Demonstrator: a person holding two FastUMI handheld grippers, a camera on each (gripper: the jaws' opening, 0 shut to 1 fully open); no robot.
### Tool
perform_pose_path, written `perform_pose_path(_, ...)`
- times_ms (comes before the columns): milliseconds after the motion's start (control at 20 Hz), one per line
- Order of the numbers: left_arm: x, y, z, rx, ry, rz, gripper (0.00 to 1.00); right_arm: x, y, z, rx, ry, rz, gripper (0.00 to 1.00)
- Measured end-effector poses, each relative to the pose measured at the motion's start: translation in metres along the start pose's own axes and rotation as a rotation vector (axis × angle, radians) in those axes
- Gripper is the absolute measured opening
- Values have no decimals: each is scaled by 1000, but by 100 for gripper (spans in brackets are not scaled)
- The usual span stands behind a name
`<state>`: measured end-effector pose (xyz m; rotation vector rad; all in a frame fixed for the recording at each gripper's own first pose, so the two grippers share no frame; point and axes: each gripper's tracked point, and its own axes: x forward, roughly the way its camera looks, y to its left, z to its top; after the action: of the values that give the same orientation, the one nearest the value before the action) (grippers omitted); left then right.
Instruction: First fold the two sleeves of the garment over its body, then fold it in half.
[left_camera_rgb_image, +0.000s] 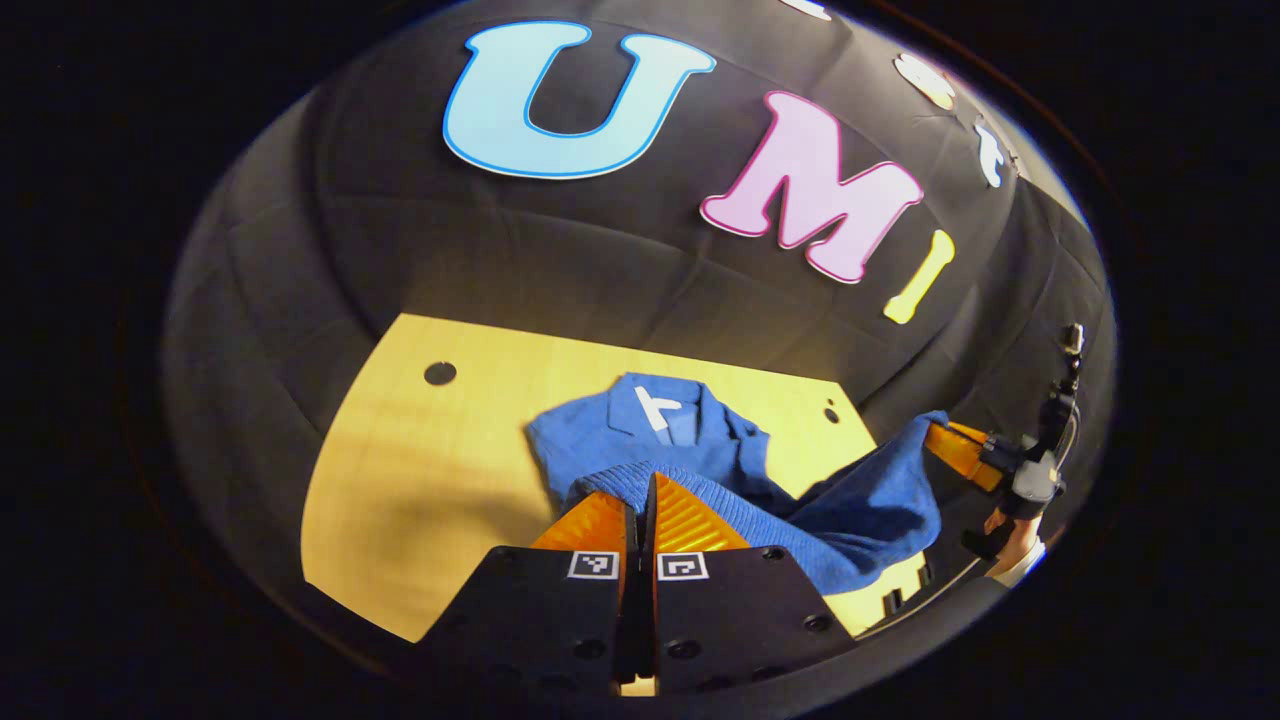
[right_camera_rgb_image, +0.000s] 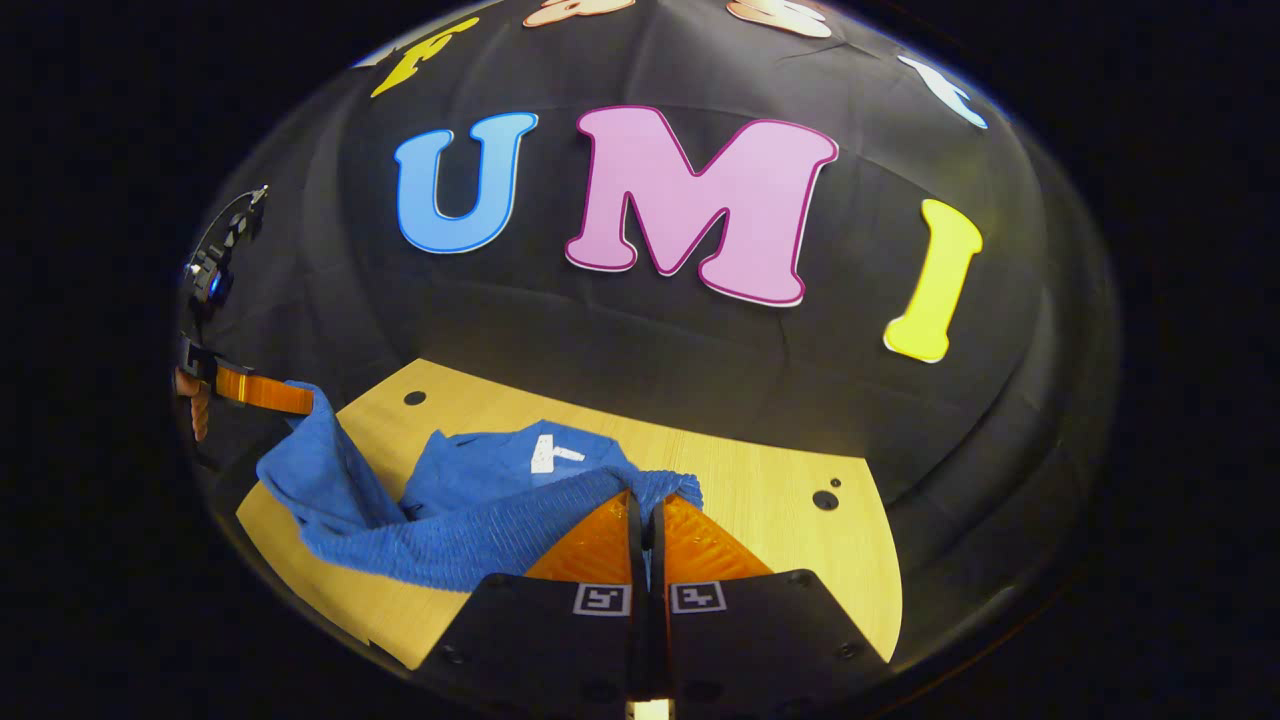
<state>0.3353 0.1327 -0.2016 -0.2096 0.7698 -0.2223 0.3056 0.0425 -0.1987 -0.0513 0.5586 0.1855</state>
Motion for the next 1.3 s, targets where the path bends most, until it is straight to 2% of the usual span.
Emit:
perform_pose_path(200,85,18,41,-31,-11,71,0,94,-12,5,33,-3,-1,0)
perform_pose_path(300,128,32,42,8,26,106,0,144,-19,-4,53,15,-15,0)
perform_pose_path(500,195,70,6,46,181,205,0,220,-22,-62,103,159,-10,0)
perform_pose_path(650,215,73,-2,57,217,265,0,250,-23,-102,148,252,-6,1)
perform_pose_path(700,219,68,-1,59,207,253,0,254,-21,-111,157,274,2,0)
perform_pose_path(750,215,59,2,58,192,232,5,256,-17,-116,169,287,24,8)
perform_pose_path(800,212,54,7,60,177,231,5,258,-18,-121,172,298,18,17)
perform_pose_path(850,215,52,3,57,171,251,32,259,-17,-124,169,304,24,37)
perform_pose_path(900,206,51,5,59,154,319,58,257,-16,-124,164,309,29,57)
perform_pose_path(950,205,47,10,75,124,340,85,254,-12,-122,146,302,39,77)
perform_pose_path(1000,204,32,16,74,93,316,88,247,-11,-115,110,284,48,96)
perform_pose_path(1050,190,22,32,72,56,283,85,241,-9,-105,75,246,52,100)
perform_pose_path(1100,177,12,47,79,14,279,85,235,-5,-92,47,198,60,98)
perform_pose_path(1150,164,3,62,92,-34,285,85,224,-2,-78,35,149,67,100)
perform_pose_path(1300,125,-27,87,150,-153,260,85,185,2,-36,41,29,73,99)
